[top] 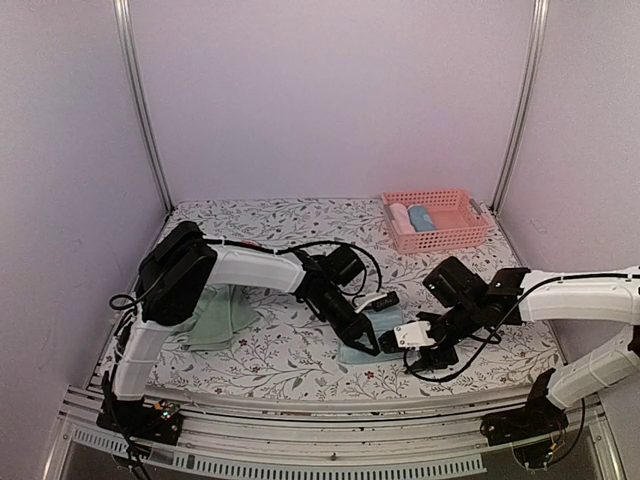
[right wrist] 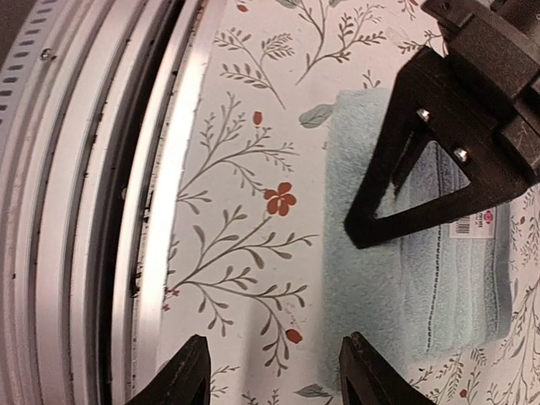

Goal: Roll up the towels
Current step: Roll the towel at the center of the board.

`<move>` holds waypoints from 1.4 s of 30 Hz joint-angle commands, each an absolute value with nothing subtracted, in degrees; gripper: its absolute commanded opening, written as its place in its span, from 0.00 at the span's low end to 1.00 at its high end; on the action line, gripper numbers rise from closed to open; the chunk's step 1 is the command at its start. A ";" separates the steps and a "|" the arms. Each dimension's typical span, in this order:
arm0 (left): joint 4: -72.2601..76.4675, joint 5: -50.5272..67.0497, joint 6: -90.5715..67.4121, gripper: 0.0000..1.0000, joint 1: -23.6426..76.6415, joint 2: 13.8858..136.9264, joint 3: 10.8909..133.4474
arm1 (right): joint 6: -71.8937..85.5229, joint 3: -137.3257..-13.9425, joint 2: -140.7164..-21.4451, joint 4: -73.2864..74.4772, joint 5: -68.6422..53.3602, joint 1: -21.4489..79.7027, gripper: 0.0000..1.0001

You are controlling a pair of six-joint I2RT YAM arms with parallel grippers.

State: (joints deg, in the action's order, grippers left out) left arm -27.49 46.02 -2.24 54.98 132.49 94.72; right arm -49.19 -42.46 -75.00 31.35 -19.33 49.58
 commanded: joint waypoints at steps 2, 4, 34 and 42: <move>-34.63 45.89 -3.69 0.04 54.69 136.19 92.95 | -48.57 -42.13 -79.01 18.61 -8.33 52.31 0.55; -34.63 45.79 -3.78 0.05 54.53 136.38 92.94 | -49.01 -41.94 -80.63 16.47 -7.39 52.49 0.55; 4.27 9.01 -8.08 0.36 57.47 94.64 48.99 | -45.84 -60.87 -110.93 46.36 -42.76 39.48 0.04; 4.80 -8.48 9.20 0.46 72.61 93.46 48.54 | -48.63 -68.14 -122.59 55.09 -47.07 36.42 0.05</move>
